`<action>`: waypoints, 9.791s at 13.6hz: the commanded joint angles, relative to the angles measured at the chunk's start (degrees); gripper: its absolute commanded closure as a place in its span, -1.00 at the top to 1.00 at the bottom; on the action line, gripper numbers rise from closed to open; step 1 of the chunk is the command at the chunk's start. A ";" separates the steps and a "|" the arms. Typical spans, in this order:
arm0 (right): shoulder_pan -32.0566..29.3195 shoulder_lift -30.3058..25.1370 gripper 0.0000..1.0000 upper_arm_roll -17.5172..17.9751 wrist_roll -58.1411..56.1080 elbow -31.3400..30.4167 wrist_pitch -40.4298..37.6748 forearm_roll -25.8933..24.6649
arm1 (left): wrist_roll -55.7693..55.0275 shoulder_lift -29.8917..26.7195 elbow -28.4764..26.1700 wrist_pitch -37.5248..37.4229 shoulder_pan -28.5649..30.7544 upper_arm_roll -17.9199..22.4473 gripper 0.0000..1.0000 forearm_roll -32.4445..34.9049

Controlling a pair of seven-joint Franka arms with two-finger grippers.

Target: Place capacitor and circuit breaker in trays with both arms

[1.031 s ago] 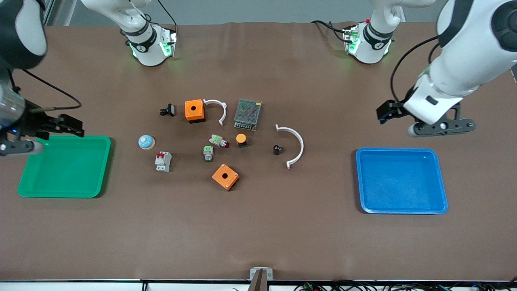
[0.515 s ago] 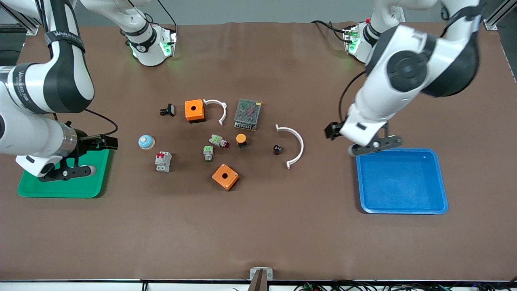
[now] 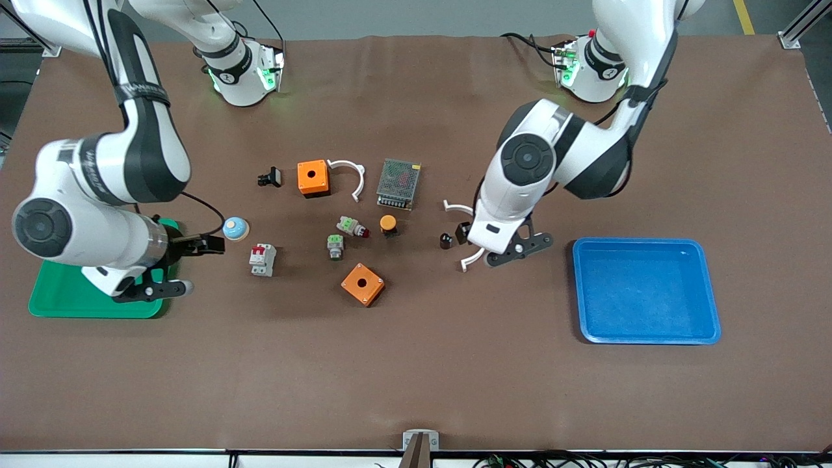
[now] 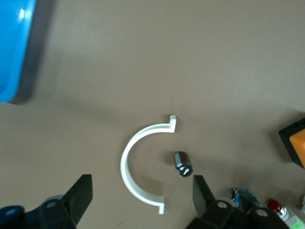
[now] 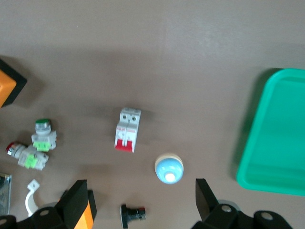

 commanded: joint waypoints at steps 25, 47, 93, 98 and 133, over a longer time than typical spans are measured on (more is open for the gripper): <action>4.34 5.12 -0.23 -0.17 3.97 -21.08 30.12 4.25 | -21.57 13.11 -2.14 16.72 -7.39 0.44 0.09 1.38; -27.82 6.61 -0.61 -0.70 -19.14 -4.56 14.10 -2.61 | -20.79 11.19 -2.40 17.08 -5.46 0.44 -0.99 2.00; -12.62 -24.05 0.99 -0.17 -3.15 -12.29 -5.12 -2.87 | 60.26 -4.26 3.39 1.01 41.39 -4.66 1.00 7.80; -12.71 -23.53 1.00 -0.26 -3.85 -5.81 -8.46 -3.04 | 60.43 -17.01 3.40 -11.82 41.48 -5.36 1.00 4.21; -12.80 -23.00 1.00 -0.35 -4.03 5.28 -9.17 -3.04 | 52.17 -31.36 0.49 -29.95 31.55 0.44 1.00 -1.25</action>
